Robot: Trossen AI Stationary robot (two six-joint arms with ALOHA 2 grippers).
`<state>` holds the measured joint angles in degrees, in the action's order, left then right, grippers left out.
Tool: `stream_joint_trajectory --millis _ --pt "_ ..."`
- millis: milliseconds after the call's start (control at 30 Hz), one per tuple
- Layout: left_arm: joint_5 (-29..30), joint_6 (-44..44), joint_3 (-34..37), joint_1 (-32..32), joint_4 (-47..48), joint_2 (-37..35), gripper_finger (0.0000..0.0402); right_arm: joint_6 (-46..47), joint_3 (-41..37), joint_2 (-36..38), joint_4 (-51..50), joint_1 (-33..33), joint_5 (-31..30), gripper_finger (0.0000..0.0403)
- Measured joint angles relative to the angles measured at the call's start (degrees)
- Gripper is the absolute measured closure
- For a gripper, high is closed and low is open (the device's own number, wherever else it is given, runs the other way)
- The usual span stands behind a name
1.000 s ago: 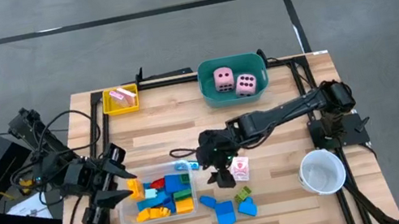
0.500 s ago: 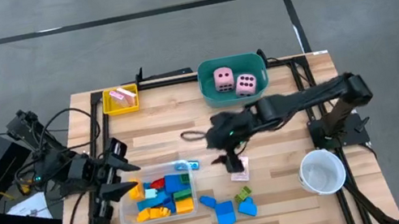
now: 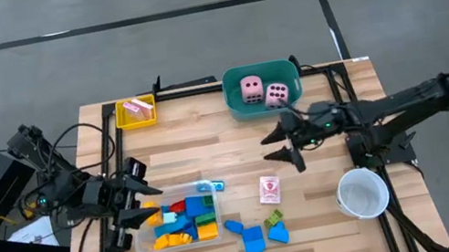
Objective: Pick & Place Toys
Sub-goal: Put the blue game piece into the transparent bin
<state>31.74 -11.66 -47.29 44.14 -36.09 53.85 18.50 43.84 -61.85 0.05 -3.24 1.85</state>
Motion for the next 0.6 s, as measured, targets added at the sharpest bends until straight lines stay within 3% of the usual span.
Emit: stream_joint_trajectory --millis 200,333,600 --pt "0.31 0.09 0.00 -2.76 -0.61 0.11 0.0257 -3.04 -10.55 -0.01 11.14 0.48 -3.83 0.0159" --pt "0.29 0.10 0.00 -4.37 -1.24 0.15 0.0257 -10.30 -12.01 -5.63 16.56 0.44 -3.55 0.0159" --pt "0.26 0.55 0.00 -5.45 -1.47 0.17 0.0257 -11.67 -11.93 -20.04 35.63 0.32 -2.94 0.0159"
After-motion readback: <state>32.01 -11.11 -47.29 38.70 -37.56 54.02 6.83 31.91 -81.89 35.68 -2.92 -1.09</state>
